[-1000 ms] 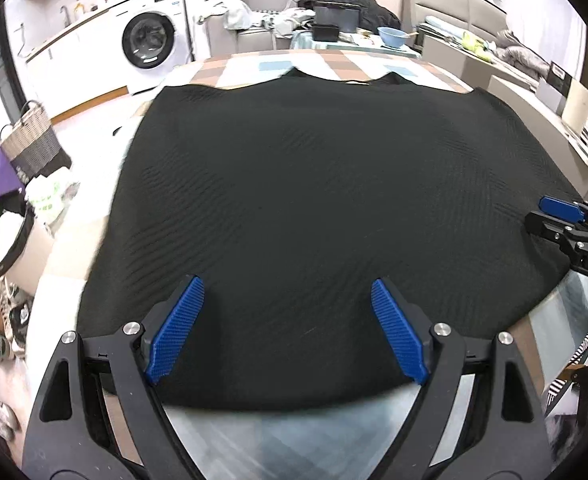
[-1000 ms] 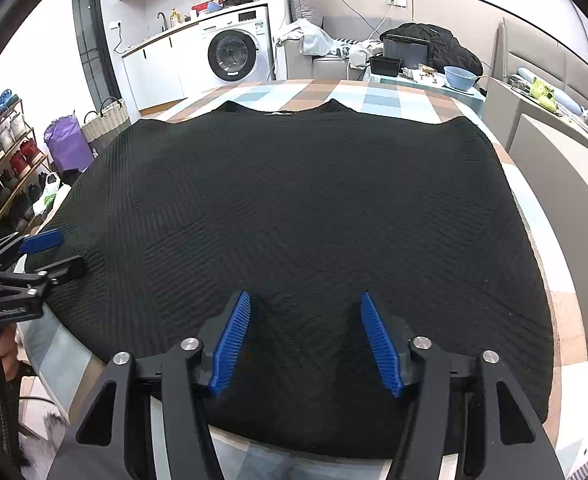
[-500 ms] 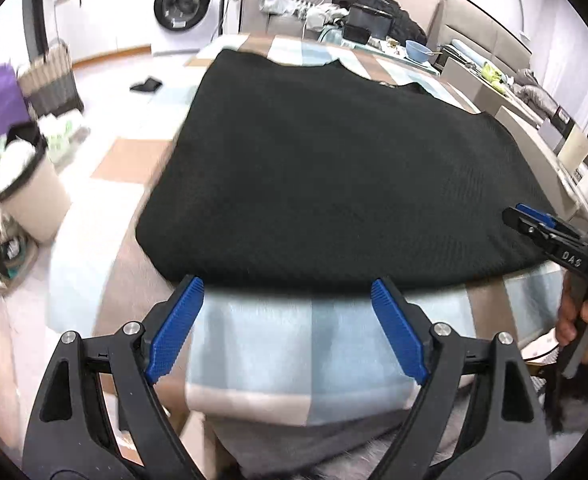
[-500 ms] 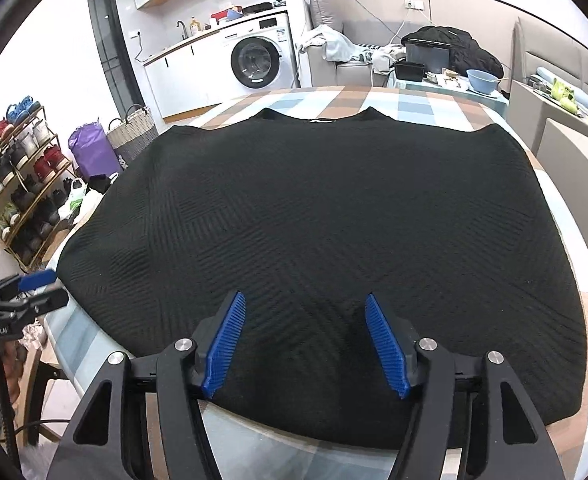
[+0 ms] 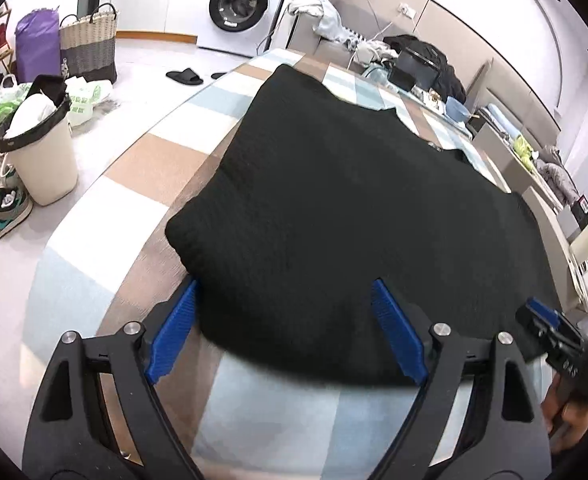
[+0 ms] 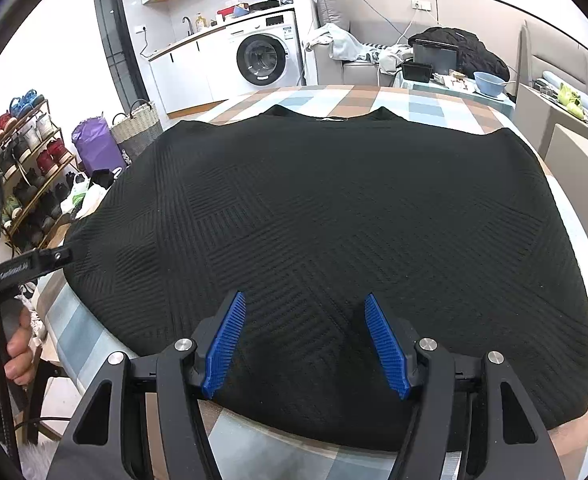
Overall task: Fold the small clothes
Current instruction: 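Lower the left tool onto the sweater's side edge and grasp it, then fold the held side over the sweater's middle with the left tool, release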
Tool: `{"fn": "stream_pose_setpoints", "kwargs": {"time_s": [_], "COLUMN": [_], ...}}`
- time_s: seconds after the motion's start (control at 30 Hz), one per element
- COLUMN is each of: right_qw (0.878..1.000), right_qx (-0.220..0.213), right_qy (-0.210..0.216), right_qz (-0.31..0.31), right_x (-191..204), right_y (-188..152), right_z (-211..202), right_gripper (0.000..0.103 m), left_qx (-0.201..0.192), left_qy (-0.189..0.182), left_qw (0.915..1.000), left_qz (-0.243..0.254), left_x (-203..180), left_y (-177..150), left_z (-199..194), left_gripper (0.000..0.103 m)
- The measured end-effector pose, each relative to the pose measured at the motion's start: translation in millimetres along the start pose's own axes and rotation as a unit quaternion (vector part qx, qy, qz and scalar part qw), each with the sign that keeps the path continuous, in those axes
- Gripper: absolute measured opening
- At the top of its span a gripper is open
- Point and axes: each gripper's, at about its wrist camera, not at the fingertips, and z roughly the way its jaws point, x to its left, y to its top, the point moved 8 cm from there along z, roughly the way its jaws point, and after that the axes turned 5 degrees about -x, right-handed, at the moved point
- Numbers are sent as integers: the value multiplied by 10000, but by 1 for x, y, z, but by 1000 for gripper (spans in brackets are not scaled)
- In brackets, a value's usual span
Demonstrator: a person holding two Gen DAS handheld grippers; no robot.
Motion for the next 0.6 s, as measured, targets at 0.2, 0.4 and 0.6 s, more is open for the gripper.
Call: {"fn": "stream_pose_setpoints", "kwargs": {"time_s": [0.2, 0.4, 0.6], "right_qw": [10000, 9999, 10000], "right_qx": [-17, -13, 17], "right_qy": [43, 36, 17], "right_qz": [-76, -108, -85], "right_x": [4, 6, 1], "right_y": [3, 3, 1], "right_z": [0, 1, 2], "right_gripper": [64, 64, 64], "left_qx": [-121, -323, -421], "left_qy": [93, 78, 183], "left_qw": [9996, 9975, 9971], "left_qz": [246, 630, 607], "left_x": [-10, -11, -10], "left_y": [9, 22, 31], "left_z": [18, 10, 10], "left_gripper": [21, 17, 15]}}
